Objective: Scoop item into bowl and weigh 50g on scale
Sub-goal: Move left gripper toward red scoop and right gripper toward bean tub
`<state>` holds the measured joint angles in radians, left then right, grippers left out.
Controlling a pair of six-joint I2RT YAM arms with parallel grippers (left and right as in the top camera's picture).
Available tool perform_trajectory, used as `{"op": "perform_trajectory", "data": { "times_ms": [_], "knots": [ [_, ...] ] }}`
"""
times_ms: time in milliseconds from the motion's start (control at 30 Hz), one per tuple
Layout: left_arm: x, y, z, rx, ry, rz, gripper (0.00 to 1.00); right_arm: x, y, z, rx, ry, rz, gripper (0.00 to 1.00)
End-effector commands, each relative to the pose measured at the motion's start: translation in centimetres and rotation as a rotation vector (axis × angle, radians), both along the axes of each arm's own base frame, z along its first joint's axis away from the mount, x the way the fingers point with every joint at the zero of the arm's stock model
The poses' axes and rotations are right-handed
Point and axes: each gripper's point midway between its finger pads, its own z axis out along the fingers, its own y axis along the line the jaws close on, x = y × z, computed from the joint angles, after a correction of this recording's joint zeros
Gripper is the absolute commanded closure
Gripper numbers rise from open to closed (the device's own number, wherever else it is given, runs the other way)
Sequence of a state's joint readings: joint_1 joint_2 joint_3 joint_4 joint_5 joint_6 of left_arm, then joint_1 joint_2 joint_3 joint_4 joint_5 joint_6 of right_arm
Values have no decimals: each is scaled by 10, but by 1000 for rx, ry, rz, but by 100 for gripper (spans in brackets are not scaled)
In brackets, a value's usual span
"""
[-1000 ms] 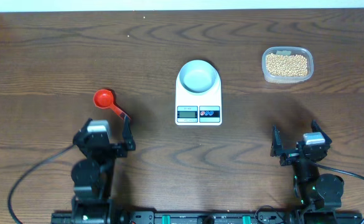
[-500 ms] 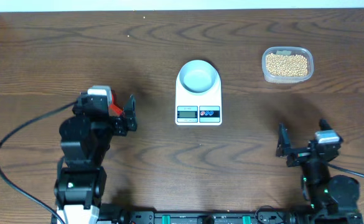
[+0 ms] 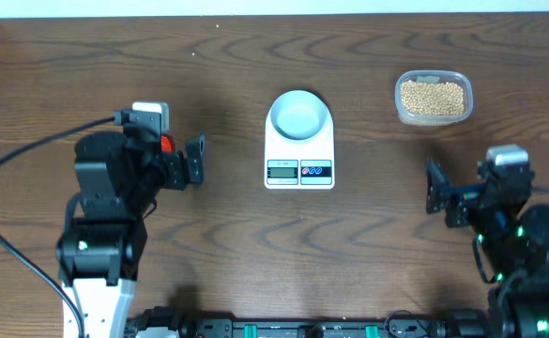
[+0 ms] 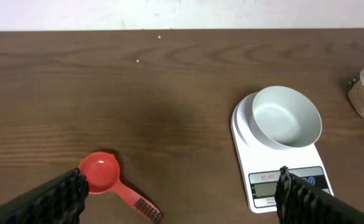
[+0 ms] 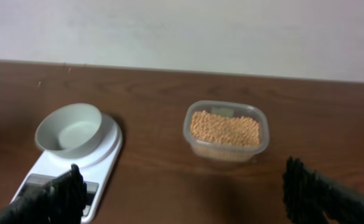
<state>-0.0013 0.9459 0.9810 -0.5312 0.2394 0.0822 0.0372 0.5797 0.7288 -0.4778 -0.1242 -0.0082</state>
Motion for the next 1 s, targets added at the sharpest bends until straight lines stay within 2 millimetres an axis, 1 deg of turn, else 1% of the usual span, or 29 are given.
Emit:
{"op": "perform_trajectory", "data": {
  "times_ms": [0,133,267,400,533,633,800,867,967],
  "knots": [
    [7,-3,23,16,-10,-31,2,9,14,16,21,43,73,1],
    [11,-3,29,26,26,-38,2,17,20,21,32,124,101,1],
    [15,-3,30,42,71,-52,2,24,26,25,47,199,132,1],
    [23,-3,31,44,119,-55,2,31,32,26,64,282,160,1],
    [34,-3,25,44,142,-54,2,43,34,20,63,353,166,1],
    [38,-1,18,50,166,-43,2,54,34,12,60,373,166,1],
    [42,0,8,53,195,-37,2,62,37,-3,84,425,173,1],
    [44,8,5,81,202,-4,2,63,41,-5,98,437,193,1],
    [49,26,-3,129,224,68,2,64,43,-9,103,450,201,1]
  ]
}}
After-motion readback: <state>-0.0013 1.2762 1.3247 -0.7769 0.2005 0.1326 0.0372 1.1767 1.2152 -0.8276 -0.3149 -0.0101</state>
